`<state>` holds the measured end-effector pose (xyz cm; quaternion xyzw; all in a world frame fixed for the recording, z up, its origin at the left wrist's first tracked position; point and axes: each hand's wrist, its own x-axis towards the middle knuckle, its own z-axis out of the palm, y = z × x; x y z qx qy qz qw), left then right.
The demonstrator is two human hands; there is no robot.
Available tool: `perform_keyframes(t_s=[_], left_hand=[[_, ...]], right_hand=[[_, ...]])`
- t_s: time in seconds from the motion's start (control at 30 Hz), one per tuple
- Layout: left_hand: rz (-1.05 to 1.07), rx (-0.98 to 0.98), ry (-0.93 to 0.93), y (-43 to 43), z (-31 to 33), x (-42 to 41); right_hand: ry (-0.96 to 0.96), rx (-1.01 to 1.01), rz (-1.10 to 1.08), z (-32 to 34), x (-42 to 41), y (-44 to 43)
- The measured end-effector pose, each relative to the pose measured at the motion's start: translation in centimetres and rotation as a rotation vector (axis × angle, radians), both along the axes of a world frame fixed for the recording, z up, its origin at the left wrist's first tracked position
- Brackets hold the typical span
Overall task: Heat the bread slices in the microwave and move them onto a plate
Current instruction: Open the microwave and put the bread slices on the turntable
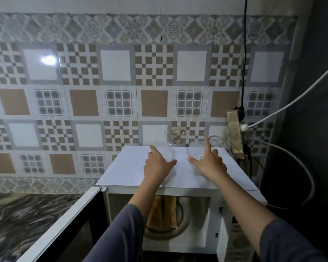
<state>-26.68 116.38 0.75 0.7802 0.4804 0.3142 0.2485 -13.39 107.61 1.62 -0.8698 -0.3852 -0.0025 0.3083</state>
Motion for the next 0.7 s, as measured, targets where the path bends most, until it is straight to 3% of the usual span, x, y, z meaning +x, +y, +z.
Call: perform_keyframes(t_s=[0.3,0.47,0.7], left_hand=[[0.025,0.226,0.039,-0.8,0.3,-0.7],[0.005,0.343,-0.136,-4.8,1.9,-3.6],[0.147,0.477,-0.36,-12.4,2.4,-13.8]], right_hand=[[0.054,0.088,0.047,0.3,-0.3,-0.9],[-0.054,0.285,0.098,1.8,-3.1,-3.1],[-0.002,0.399,0.422,2.1,-13.1,-6.2]])
